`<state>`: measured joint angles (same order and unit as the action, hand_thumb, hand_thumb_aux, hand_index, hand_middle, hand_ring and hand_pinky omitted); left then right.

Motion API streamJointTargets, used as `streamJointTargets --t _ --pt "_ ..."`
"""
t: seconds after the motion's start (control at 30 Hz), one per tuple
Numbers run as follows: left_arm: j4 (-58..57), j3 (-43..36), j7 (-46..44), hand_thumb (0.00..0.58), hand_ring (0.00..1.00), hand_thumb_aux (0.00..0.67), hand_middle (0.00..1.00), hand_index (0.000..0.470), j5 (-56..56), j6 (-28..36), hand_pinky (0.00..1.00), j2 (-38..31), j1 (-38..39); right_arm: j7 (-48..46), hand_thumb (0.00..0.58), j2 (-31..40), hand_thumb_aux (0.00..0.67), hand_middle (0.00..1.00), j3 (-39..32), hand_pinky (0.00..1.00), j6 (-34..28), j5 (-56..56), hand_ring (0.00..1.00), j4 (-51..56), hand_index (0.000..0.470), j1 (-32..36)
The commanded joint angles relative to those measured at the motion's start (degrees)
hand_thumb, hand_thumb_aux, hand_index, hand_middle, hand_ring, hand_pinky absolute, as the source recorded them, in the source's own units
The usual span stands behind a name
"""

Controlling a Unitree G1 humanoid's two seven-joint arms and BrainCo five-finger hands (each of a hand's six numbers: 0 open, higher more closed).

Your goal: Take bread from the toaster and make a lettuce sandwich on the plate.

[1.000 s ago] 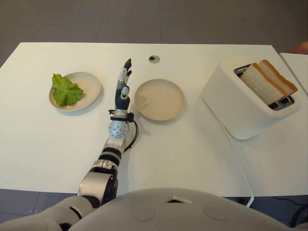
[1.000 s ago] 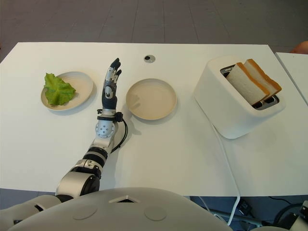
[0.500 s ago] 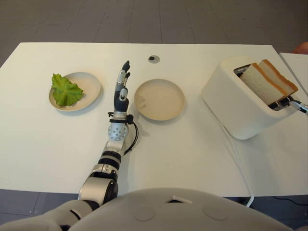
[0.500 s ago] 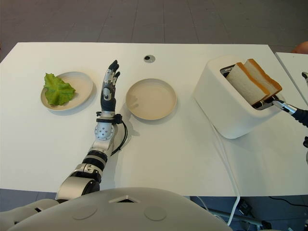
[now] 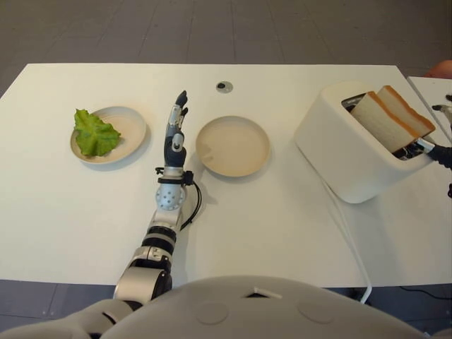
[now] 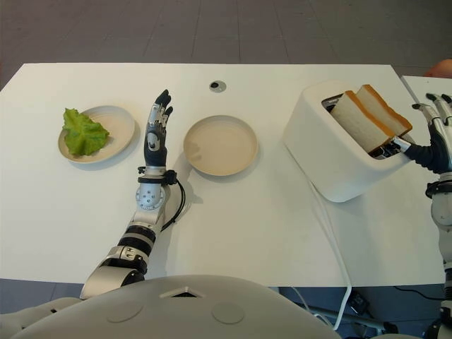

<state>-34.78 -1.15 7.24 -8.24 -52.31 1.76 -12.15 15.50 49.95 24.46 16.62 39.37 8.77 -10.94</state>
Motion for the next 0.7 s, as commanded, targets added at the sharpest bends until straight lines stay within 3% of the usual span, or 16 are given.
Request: streamJointTargets --t 0.03,0.23,0.43,0.6,0.7 --pt "-0.12 -0.39 -0.54 0.0 0.0 0.0 0.0 0.0 0.12 1.24 0.0 -0.12 3.0 1.41 0.58 -1.06 0.67 1.0 -1.18 1.0 0.65 0.01 1.0 -2.37 0.47 -0.64" --pt "-0.03 -0.45 -1.09 0.0 0.0 0.0 0.0 0.0 0.44 1.42 0.0 -0.23 3.44 9.59 0.58 -5.24 0.67 1.0 0.3 1.0 3.4 -0.72 1.0 -9.85 0.47 2.31" --pt "0.36 -0.64 -1.71 0.0 0.0 0.0 0.0 0.0 0.53 1.41 0.0 0.0 3.71 12.44 0.58 -7.46 0.67 1.0 -0.45 1.0 5.33 -1.66 1.0 -9.55 0.47 4.01" --pt "0.29 -0.7 -1.94 0.0 0.0 0.0 0.0 0.0 0.61 1.39 0.0 0.19 3.64 13.57 0.58 -10.06 0.67 1.0 4.34 1.0 9.81 -12.92 1.0 -9.89 0.47 7.77" --pt "0.02 -0.59 -1.96 0.0 0.0 0.0 0.0 0.0 0.69 1.38 0.0 0.19 3.31 10.13 0.58 -12.49 0.67 1.0 5.15 1.0 12.6 -24.3 1.0 -18.18 0.47 9.91"
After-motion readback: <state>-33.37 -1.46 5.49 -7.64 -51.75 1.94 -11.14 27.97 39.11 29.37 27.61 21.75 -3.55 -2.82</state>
